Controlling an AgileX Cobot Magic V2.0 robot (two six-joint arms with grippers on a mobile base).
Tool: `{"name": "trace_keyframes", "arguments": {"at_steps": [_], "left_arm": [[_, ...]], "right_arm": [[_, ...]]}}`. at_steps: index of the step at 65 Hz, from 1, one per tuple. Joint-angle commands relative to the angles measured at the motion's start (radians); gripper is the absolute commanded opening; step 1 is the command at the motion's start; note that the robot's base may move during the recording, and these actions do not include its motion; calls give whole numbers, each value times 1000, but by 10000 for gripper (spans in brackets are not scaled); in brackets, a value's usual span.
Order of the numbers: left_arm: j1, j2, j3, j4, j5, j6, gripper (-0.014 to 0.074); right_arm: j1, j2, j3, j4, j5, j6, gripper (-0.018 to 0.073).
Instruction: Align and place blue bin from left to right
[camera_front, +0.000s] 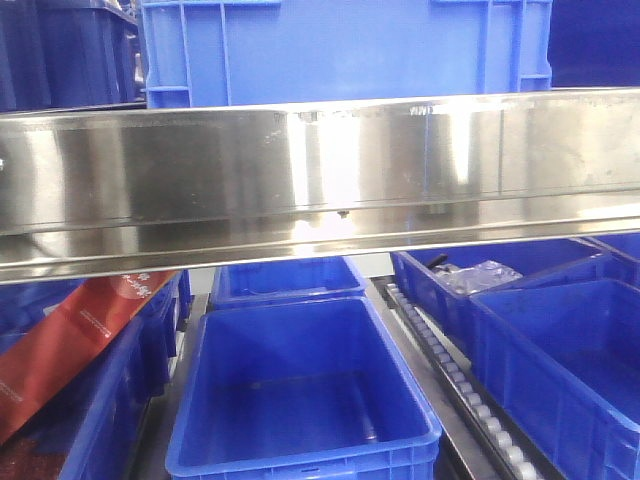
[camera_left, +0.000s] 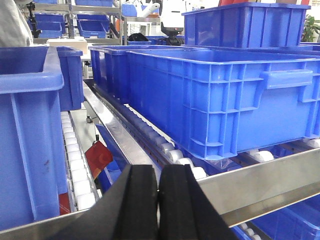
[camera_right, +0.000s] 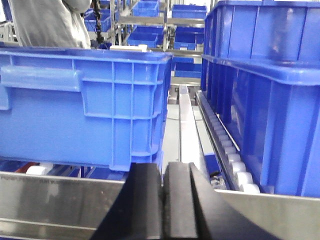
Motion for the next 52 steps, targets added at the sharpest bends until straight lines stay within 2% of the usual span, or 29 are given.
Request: {"name": "trace_keyframes", "arguments": {"at_steps": [1, 33, 41, 47, 52], "left_arm": [[1, -4, 2, 5, -12, -1, 4], [10, -4, 6, 5, -12, -1, 4], [107, -4, 27, -9, -61, -1, 4], [212, -15, 84, -12, -156, 8, 4], [276, -36, 169, -32, -256, 33, 4]], "right_arm": [[1, -7, 1, -12, -33, -10, -79], [1, -7, 1, -12, -33, -10, -79], [1, -7, 1, -12, -33, -10, -79], [1, -7, 1, -12, -33, -10, -79], [1, -7, 1, -12, -33, -10, -79]]}}
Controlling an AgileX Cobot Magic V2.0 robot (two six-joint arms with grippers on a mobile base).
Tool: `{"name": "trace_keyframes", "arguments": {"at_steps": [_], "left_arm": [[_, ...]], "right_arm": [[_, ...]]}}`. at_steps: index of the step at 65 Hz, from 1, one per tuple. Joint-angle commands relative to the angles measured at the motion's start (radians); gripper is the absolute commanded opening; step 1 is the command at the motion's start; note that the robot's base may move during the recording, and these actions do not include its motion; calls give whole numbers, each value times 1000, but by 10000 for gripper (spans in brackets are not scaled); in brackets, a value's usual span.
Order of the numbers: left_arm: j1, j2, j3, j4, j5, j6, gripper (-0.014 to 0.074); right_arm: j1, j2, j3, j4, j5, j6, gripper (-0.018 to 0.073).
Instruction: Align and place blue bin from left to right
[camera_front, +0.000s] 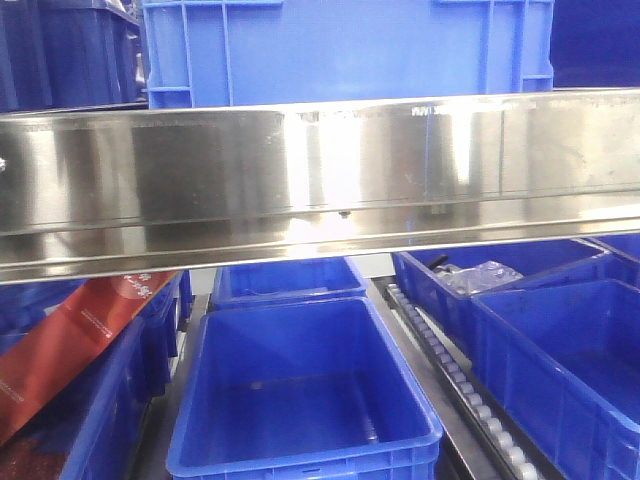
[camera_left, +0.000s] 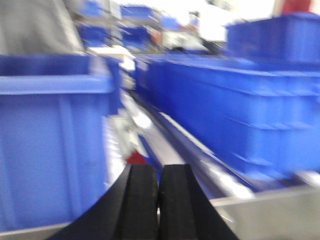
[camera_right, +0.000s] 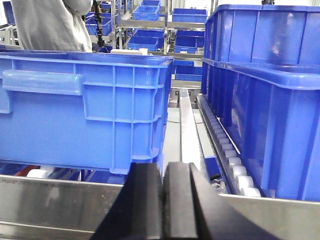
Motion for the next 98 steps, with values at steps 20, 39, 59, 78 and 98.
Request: {"name": "trace_keyframes", "arguments": {"at_steps": [20, 39, 59, 78, 98], "left_arm": [[155, -36, 411, -120, -432, 92, 4], [155, -36, 452, -118, -467, 92, 4], [155, -36, 452, -118, -467, 92, 4], [155, -36, 452, -118, -467, 92, 4], [155, -36, 452, -118, -467, 92, 4]], "right_arm": [[1, -7, 1, -11, -31, -7, -79], [1, -7, 1, -11, -33, -7, -79], [1, -7, 1, -11, -33, -7, -79], [1, -7, 1, -11, -33, -7, -79], [1, -7, 1, -11, -33, -7, -79]]}}
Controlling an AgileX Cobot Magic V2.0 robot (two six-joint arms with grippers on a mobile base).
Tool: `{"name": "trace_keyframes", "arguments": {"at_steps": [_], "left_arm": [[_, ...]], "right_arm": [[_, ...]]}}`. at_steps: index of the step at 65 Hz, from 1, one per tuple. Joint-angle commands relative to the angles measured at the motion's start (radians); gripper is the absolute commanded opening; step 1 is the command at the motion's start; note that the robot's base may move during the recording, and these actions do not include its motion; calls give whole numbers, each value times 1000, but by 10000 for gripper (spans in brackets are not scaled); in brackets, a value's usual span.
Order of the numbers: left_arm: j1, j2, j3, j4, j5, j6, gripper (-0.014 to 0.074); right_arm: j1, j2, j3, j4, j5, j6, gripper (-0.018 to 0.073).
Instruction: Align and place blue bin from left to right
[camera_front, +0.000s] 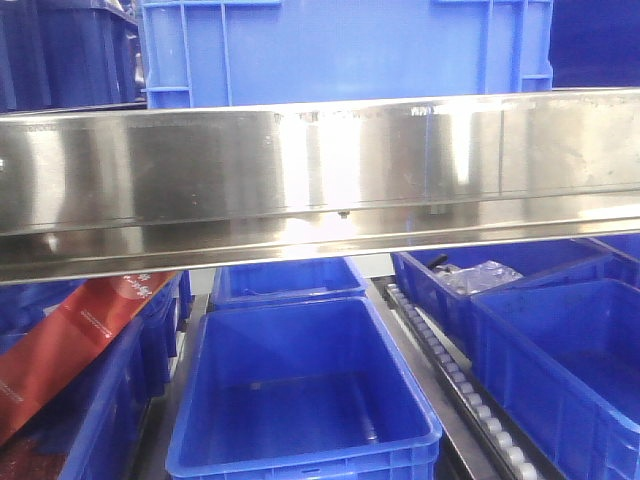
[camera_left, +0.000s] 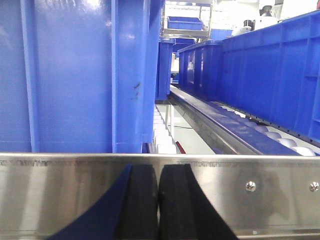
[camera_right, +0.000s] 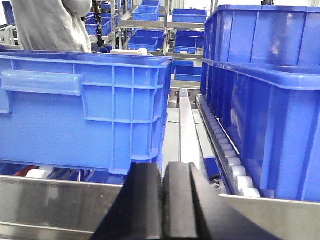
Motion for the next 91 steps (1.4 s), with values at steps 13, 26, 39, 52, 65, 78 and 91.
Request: {"name": "trace_keyframes", "arguments": {"at_steps": [13, 26, 39, 52, 65, 78, 91], "left_arm": [[3, -5, -1, -5, -19, 1, 4], [3, -5, -1, -5, -19, 1, 4], [3, -5, -1, -5, -19, 1, 4], [3, -5, -1, -5, -19, 1, 4], [3, -5, -1, -5, -19, 1, 4], [3, -5, -1, -5, -19, 1, 4], [3, -5, -1, -5, -19, 1, 4]], "right_arm": [[1, -7, 3, -11, -31, -7, -79], [-74, -14, 7, 50, -7, -13, -79], [-207, -77, 113, 135, -58, -78, -79], [-224, -197, 295, 143, -108, -78, -79], [-224, -252, 411, 139, -188, -78, -79], [-224, -252, 411, 136, -172, -75, -79], [-224, -252, 411, 54, -204, -75, -79]]}}
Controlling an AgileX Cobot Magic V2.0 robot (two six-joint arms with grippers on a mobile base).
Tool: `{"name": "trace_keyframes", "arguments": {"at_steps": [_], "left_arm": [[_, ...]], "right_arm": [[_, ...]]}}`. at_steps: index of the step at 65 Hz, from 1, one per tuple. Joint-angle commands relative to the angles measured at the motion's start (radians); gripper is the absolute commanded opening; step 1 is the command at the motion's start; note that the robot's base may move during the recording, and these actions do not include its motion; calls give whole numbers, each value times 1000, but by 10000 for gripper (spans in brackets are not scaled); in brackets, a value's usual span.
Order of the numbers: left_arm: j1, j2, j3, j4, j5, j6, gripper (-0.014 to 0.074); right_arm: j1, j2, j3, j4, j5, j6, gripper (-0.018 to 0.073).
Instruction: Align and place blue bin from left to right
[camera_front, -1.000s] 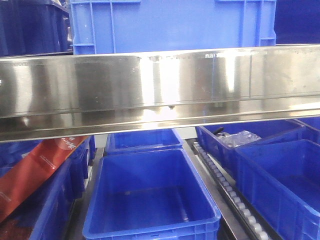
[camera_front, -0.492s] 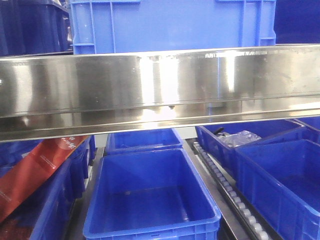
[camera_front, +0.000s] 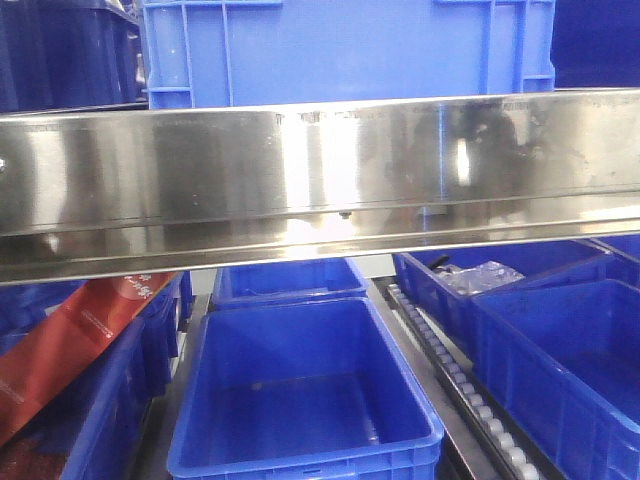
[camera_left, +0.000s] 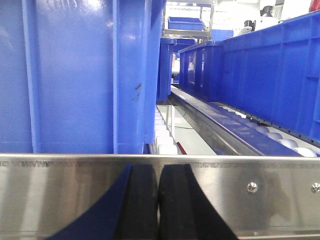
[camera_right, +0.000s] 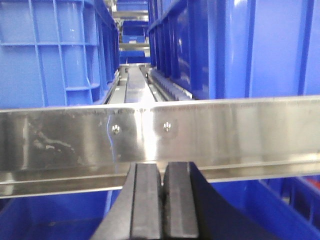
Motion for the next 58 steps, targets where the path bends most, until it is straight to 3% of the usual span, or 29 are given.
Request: {"name": "trace_keyframes", "arguments": {"at_steps": [1, 58], "left_arm": [[3, -5, -1, -5, -17, 1, 4], [3, -5, -1, -5, -17, 1, 4]], "right_arm": [[-4, -9, 0, -56, -34, -5, -79], [-4, -9, 0, -64, -36, -5, -79]]}}
